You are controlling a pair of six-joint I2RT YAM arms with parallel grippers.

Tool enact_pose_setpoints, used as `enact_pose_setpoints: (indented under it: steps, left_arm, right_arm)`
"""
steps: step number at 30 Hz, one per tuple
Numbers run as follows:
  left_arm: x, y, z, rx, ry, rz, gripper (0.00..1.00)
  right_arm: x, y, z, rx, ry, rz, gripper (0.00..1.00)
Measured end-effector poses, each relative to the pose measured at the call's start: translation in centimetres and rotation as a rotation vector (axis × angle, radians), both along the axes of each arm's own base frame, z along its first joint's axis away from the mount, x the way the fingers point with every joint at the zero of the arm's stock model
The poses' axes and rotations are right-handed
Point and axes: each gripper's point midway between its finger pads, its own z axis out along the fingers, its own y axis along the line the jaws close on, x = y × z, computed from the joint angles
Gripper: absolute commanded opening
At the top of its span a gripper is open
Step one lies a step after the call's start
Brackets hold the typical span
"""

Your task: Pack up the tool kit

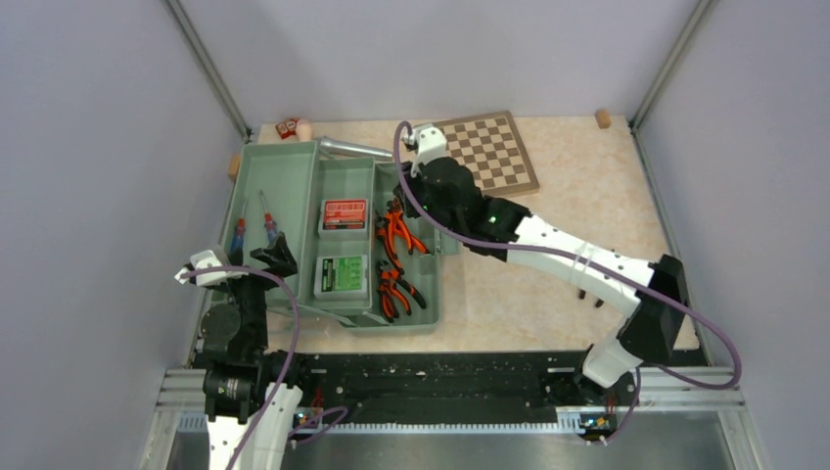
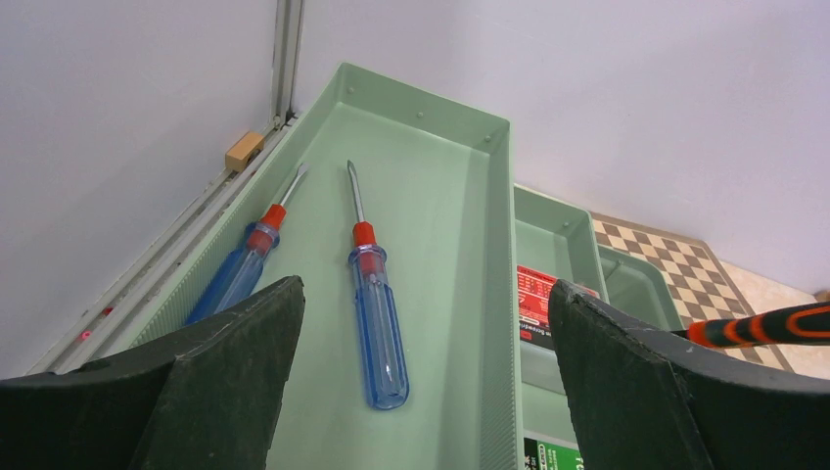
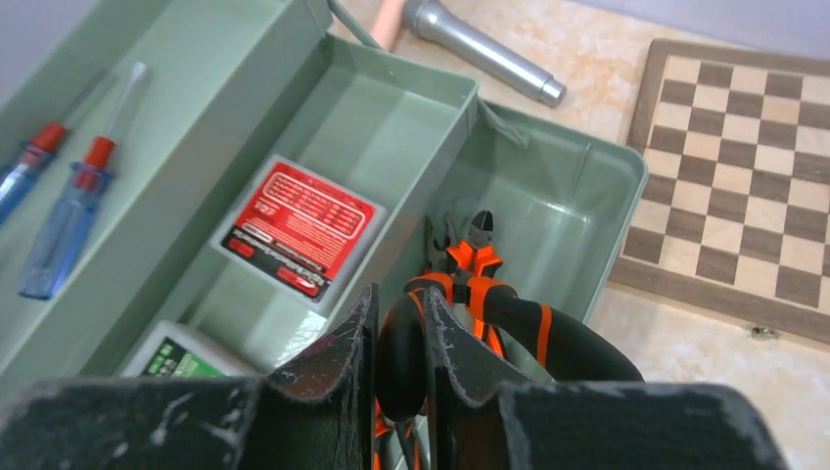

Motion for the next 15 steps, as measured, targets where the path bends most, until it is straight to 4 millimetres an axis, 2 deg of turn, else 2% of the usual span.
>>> enact_pose_setpoints:
  steps: [8,11,13,15]
  left_arm:
    - [0.0,0.0,0.0,0.000,0.000,0.002,0.99]
    - [0.0,0.1,0.0,0.000,-0.001,0.003,0.99]
    - [0.0,0.1,0.0,-0.001,-0.002,0.003,0.99]
    - [-0.1,0.1,0.1,-0.001,-0.005,0.003,0.99]
  right_arm:
    - [1.1,1.3,-6.1,-0.045,0.006,-0.064,0.00]
    - [0.0,1.7,-8.4,-0.066,0.013,-0.068,0.00]
    - [-1.3,2.3,-9.9,-0.076,0.031,-0.052,0.07]
    - [-2.3,2.7,-10.4,-0.080,0.030,-0.046,0.13]
